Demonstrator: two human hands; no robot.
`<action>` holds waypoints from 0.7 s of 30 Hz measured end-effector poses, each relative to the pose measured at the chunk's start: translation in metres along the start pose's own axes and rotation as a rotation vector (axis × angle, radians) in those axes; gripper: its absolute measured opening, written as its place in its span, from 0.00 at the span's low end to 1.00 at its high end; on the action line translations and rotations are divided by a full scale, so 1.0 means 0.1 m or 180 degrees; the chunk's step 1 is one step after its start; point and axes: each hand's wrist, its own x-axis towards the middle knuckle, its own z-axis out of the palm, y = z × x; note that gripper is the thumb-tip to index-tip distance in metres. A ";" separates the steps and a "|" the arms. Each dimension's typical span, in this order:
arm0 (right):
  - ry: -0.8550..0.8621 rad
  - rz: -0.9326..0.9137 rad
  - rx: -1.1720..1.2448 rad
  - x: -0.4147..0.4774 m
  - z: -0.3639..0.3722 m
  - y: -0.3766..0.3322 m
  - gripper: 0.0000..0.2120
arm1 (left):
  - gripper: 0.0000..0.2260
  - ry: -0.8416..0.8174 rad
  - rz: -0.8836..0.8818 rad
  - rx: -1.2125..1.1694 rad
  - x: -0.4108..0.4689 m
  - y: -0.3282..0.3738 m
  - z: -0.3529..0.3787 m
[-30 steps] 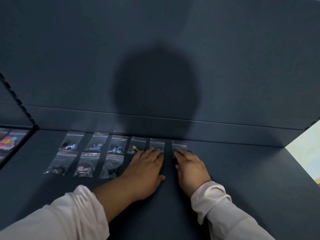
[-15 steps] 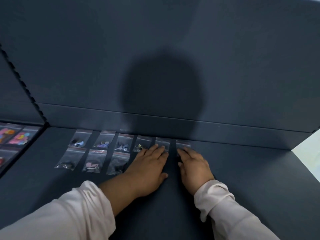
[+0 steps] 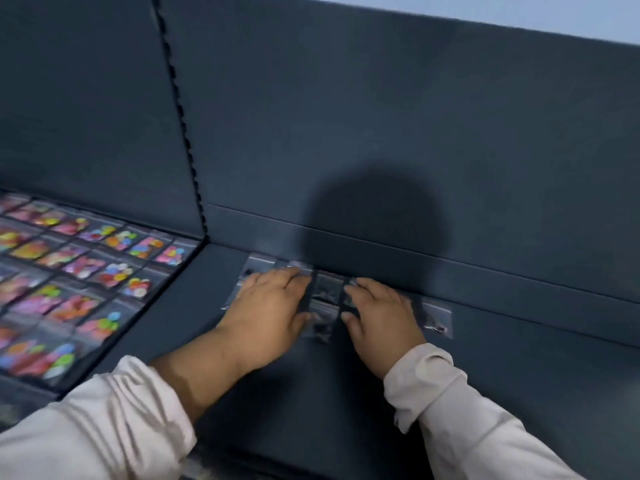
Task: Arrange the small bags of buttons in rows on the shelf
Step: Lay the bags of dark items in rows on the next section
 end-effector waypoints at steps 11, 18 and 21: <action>-0.0103 -0.1032 -0.0034 0.11 0.14 -2.24 0.23 | 0.27 0.0387 -0.0949 0.0290 -1.60 -1.58 -0.85; -0.0198 -0.1417 -0.0021 0.01 0.38 -3.76 0.23 | 0.28 0.0406 -0.1338 0.0526 -2.78 -2.70 -1.32; -0.0171 -0.1498 0.0020 -0.02 0.45 -4.35 0.22 | 0.28 0.0391 -0.1505 0.0560 -3.23 -3.10 -1.53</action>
